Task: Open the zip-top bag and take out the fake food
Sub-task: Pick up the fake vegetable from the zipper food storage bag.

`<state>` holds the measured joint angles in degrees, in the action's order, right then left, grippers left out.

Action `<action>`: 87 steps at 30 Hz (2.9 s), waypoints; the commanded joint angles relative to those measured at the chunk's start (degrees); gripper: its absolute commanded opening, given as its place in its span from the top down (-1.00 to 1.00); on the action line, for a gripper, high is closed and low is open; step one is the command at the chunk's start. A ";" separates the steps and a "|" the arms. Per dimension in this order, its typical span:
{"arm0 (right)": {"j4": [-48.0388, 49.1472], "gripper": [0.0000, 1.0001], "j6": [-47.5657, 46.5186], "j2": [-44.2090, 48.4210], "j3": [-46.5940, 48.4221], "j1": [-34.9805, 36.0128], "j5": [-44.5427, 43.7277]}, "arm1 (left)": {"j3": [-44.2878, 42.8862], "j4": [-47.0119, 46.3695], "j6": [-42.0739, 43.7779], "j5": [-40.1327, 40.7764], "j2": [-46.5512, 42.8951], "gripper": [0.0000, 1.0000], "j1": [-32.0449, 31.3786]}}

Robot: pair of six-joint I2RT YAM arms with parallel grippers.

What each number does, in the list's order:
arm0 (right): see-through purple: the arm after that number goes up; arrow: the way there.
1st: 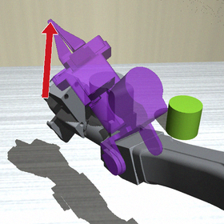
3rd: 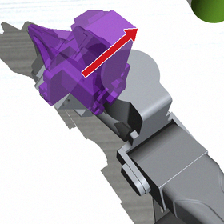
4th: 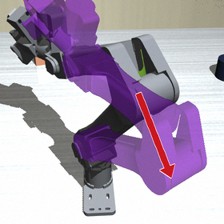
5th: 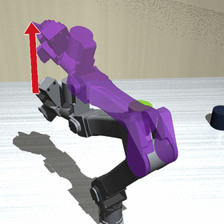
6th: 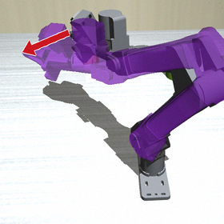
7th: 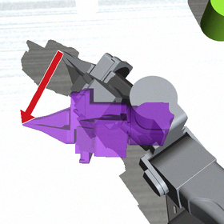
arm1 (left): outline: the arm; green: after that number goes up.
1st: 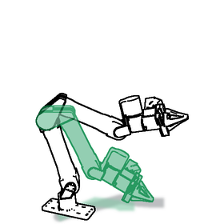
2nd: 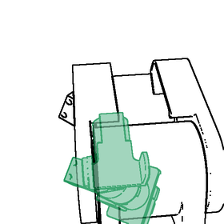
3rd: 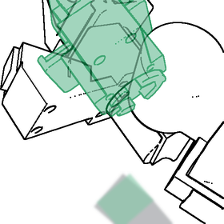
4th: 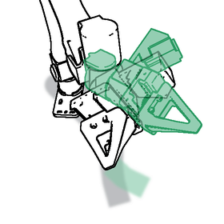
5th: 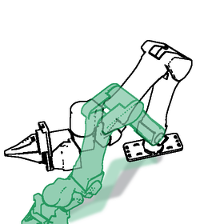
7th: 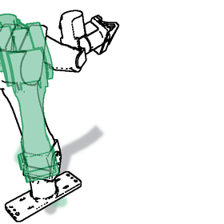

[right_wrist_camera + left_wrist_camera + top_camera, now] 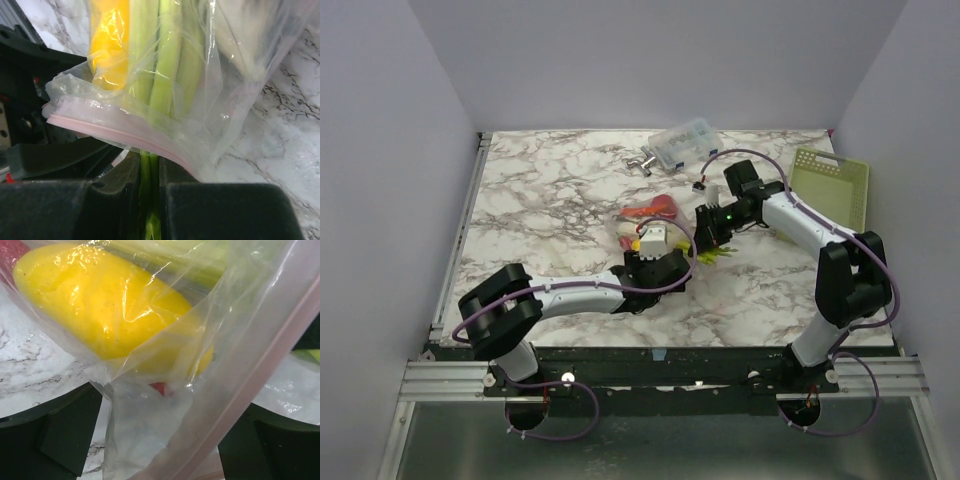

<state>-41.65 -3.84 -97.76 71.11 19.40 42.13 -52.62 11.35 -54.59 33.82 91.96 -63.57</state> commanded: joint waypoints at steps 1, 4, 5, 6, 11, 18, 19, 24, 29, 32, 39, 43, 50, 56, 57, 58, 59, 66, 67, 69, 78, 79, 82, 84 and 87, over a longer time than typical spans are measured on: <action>1.21 0.91 2.26 3.21 -0.85 -0.43 6.12 | 1.54 -2.79 1.06 -1.22 -0.91 -0.70 1.04; 0.90 0.91 2.45 3.44 -0.38 -1.45 8.88 | 1.21 -3.16 0.95 -1.99 -0.45 0.10 2.02; 0.87 0.91 2.39 3.66 -0.27 -1.70 9.63 | 1.20 -3.18 1.22 -2.49 -0.18 0.27 2.42; 0.85 0.91 2.39 3.79 -0.35 -2.05 10.23 | 1.25 -3.26 1.49 -3.08 -0.05 0.43 2.72; 0.87 0.91 1.62 4.60 -0.62 -3.09 9.07 | 4.42 -5.24 2.59 -3.98 -1.35 0.88 3.45; -1.28 0.94 0.41 4.81 1.36 -3.67 16.11 | 6.56 -7.11 6.02 -5.05 -4.34 0.97 3.72; -1.74 0.94 0.41 4.69 1.76 -3.69 16.80 | 6.57 -7.47 6.64 -5.36 -4.62 0.97 3.67; -3.49 0.95 1.94 3.15 2.93 -3.67 20.08 | 6.01 -9.63 10.07 -7.04 -6.64 1.00 3.21; -3.69 0.96 5.58 0.57 6.12 -3.90 23.47 | 2.02 -6.83 13.55 -7.37 -4.85 1.00 1.96; -5.33 0.96 4.76 -1.16 9.92 -4.39 23.53 | 1.02 -4.86 13.99 -7.14 -3.37 1.00 1.62; -11.79 0.95 -1.94 -4.25 15.11 -7.67 22.50 | 4.50 -3.35 13.11 -6.10 -4.43 1.00 1.76; -13.58 0.94 -5.37 -5.22 12.90 -7.78 20.47 | 5.34 -2.64 13.36 -5.34 -5.90 1.00 2.30; -15.06 0.91 -8.29 -5.71 11.63 -8.23 24.16 | 4.57 -1.97 15.74 -4.79 -6.67 1.00 3.28; -13.21 0.87 -9.83 -6.54 6.85 -7.81 20.65 | 1.17 -1.79 17.81 -6.29 -7.61 1.00 3.19; -13.25 0.85 -10.23 -6.66 6.51 -7.80 20.47 | 0.84 -1.73 18.08 -6.25 -7.66 1.00 3.21; -13.16 0.83 -10.56 -6.70 6.41 -7.84 20.19 | 0.54 -1.47 18.48 -6.04 -7.55 1.00 3.20; -13.04 0.82 -10.70 -6.65 6.41 -7.80 19.94 | 0.27 -1.18 18.99 -5.85 -7.41 1.00 3.19; -13.50 0.71 -11.54 -7.41 6.18 -7.75 20.10 | -0.51 -0.27 21.09 -5.55 -5.76 1.00 3.22; -13.57 0.70 -11.84 -7.60 5.85 -7.76 20.12 | -0.62 -0.36 21.10 -5.63 -5.69 1.00 3.27; -13.67 0.68 -11.94 -7.87 5.29 -7.80 19.92 | -1.07 -0.45 21.10 -5.78 -5.49 1.00 3.28; -15.89 0.55 -13.77 -9.45 4.91 -7.82 20.54 | -4.32 -0.09 22.68 -6.66 -3.86 1.00 3.25; -16.02 0.55 -13.92 -9.60 4.99 -7.80 20.75 | -4.46 -0.08 22.77 -6.83 -3.73 1.00 3.19; -16.16 0.55 -14.09 -9.97 5.08 -7.80 21.00 | -4.62 -0.08 22.68 -7.19 -3.38 1.00 3.19; -16.79 0.55 -14.48 -10.25 5.43 -7.83 21.45 | -4.53 0.07 22.77 -7.15 -3.17 1.00 3.19; -17.54 0.49 -14.92 -10.67 5.87 -7.80 23.15 | -4.51 0.16 23.03 -7.12 -2.78 1.00 3.20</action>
<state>-57.01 -16.71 -107.02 76.42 11.88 62.19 -55.61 12.27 -32.71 27.70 88.38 -60.45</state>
